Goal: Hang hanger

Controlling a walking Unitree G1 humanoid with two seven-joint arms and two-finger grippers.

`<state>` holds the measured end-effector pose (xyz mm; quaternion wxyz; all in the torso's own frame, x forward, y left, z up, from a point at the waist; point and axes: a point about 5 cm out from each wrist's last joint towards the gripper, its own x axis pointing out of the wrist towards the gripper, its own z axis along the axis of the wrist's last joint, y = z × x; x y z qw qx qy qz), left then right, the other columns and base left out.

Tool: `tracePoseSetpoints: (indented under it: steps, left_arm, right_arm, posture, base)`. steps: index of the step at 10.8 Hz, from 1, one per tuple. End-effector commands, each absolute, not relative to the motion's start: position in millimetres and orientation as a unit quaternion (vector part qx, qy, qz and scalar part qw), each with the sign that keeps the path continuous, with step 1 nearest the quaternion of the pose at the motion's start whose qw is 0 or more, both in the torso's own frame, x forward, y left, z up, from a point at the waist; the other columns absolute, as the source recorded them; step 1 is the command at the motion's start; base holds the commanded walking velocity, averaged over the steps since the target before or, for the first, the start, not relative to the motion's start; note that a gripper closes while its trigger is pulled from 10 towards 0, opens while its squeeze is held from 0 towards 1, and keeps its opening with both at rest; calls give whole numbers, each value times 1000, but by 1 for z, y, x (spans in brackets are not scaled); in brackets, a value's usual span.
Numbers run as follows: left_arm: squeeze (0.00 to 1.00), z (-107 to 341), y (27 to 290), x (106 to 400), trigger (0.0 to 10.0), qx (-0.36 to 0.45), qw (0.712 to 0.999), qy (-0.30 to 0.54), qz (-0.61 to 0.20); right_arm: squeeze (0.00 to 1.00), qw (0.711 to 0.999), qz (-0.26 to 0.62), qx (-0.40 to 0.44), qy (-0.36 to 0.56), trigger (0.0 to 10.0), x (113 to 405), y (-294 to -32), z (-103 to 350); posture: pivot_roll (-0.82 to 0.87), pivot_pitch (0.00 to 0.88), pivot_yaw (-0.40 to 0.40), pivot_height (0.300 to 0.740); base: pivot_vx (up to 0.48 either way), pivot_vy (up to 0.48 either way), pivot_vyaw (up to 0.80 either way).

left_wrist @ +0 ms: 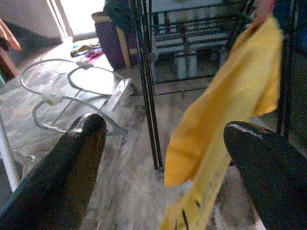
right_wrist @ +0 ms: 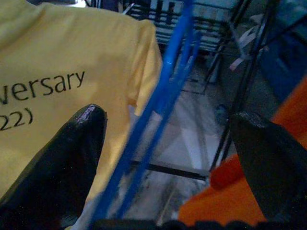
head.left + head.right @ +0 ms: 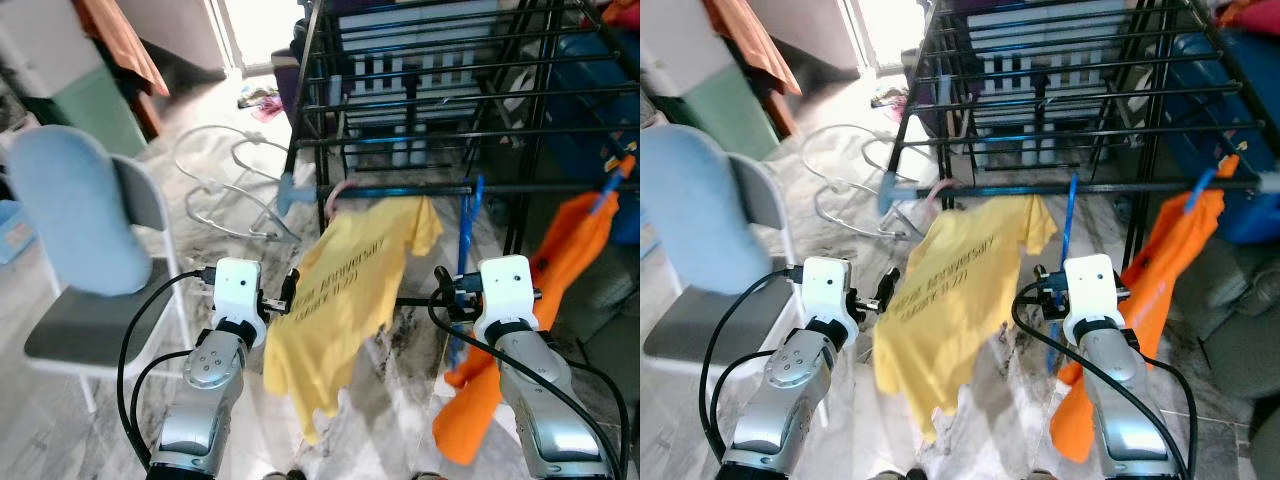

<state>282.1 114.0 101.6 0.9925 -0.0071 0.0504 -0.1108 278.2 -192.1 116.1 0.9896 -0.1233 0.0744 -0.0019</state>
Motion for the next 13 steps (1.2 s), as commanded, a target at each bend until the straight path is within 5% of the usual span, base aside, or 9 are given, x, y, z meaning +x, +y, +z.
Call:
tracePoseSetpoints:
  steps: [1,6,7,8,13]
  left_arm:
    - [0,105,120,284,10000,3,994,48,-97]
    - [0,104,127,286,10000,47,991,40,-116]
    - [0,109,133,290,10000,62,990,33,-120]
    - [0,112,138,292,10000,77,989,30,-125]
    - [0,110,186,264,10000,140,990,16,-1]
  right_arm:
    - [1000,990,3,-125,61,10000,277,-188,123]
    - [1000,992,5,-120,45,10000,287,-180,125]
    - [761,993,15,-114,39,10000,294,-173,126]
    - [59,993,26,-106,43,10000,300,-167,125]
    - [0,991,56,-91,87,10000,309,-162,106]
  posture:
    - [-248,42,148,740]
    - [-237,0,165,740]
    - [-222,0,175,740]
    - [-210,0,183,740]
    - [-130,0,122,740]
  base:
    - [-368,0,0]
    - [-367,0,0]
    - [-364,0,0]
    - [-364,0,0]
    - [-333,0,0]
